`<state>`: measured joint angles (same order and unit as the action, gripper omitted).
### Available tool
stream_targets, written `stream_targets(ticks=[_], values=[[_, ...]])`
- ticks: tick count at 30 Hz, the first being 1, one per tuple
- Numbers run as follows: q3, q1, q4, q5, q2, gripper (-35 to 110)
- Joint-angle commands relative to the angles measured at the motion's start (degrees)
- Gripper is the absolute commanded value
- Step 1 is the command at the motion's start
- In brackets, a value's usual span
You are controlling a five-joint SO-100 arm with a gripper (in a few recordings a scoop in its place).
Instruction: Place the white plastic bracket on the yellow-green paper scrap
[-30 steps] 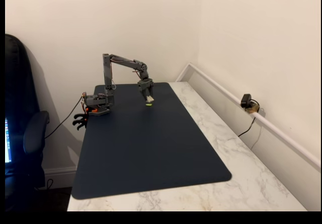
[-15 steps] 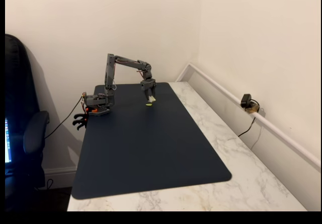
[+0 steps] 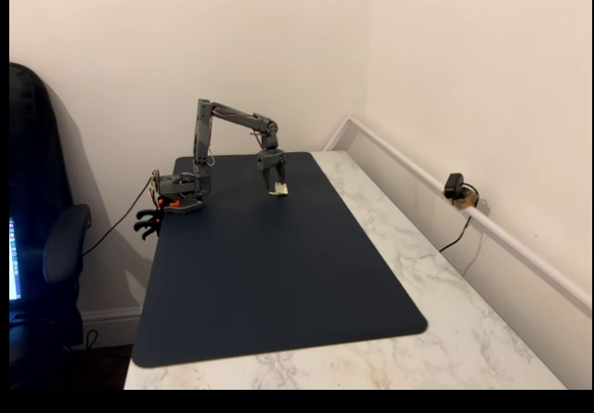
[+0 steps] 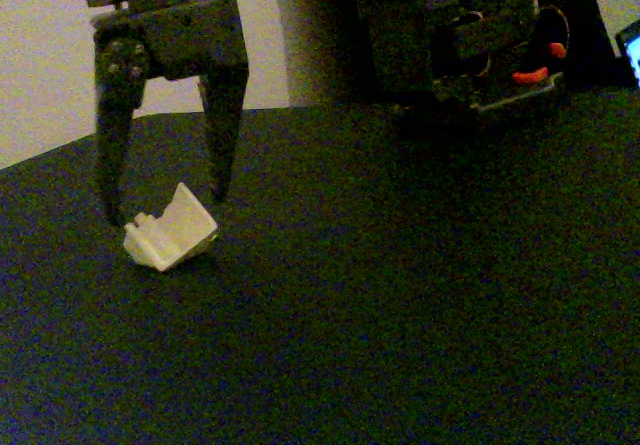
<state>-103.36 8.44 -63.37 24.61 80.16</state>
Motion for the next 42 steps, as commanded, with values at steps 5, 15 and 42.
stream_targets(ticks=[5,15,42], values=[[-1.7,-0.8,-1.5,-1.6,17.4,26],[-21.3,-8.8,12.3,-14.4,41.5,0],[-67.1,-12.8,8.9,-25.7,105.1,0]])
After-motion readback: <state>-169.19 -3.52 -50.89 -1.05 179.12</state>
